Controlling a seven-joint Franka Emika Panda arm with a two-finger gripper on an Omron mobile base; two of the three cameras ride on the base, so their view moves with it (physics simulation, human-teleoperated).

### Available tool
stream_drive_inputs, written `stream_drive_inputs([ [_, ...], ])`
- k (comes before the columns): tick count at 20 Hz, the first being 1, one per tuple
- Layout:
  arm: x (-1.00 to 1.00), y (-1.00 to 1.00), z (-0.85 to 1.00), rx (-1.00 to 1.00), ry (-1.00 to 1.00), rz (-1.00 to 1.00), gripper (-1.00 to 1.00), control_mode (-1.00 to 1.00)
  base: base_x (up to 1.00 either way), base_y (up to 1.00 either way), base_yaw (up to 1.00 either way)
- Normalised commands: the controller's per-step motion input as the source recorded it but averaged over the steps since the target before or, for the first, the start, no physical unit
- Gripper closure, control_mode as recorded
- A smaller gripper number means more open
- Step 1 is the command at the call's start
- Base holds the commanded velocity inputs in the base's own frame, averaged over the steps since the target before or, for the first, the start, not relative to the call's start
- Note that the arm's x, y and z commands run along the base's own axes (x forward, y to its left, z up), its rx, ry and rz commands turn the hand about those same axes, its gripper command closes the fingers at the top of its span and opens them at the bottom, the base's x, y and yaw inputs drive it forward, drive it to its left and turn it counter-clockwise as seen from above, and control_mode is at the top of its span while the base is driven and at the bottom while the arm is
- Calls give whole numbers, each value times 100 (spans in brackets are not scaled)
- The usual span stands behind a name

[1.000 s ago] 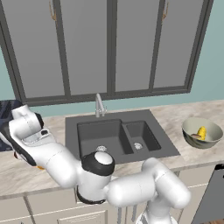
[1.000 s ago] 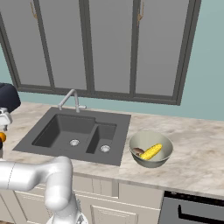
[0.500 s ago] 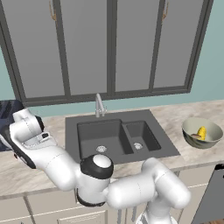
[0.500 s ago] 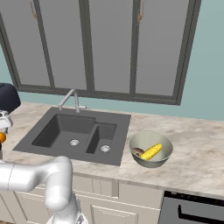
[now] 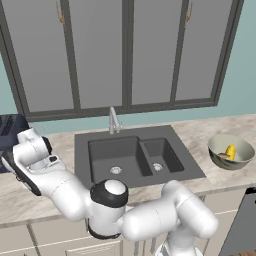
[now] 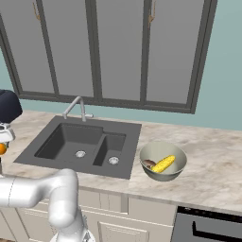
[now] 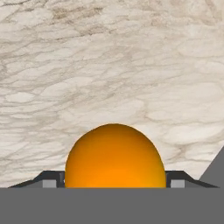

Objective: There is a mixed pile of frozen fruits and vegetables on the counter. Locate all the frozen vegetables and place the items in a bowl on the counter. Take all the frozen fruits and defrost them in a running sink.

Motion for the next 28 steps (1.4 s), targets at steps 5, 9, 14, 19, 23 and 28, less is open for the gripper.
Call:
stream_drive_inputs([
  [5,0,-2,-5,0,1,0,100,-100,0,0,0],
  [9,0,-8,9,1,0,0,100,-100,0,0,0],
  [14,0,-23,32,-1,-2,0,100,-100,0,0,0],
  [19,0,-30,33,0,-5,0,100,-100,0,0,0],
  [23,-7,-36,26,3,-9,0,100,-100,0,0,0],
  [28,-2,-45,19,4,-5,-3,100,-100,0,0,0],
])
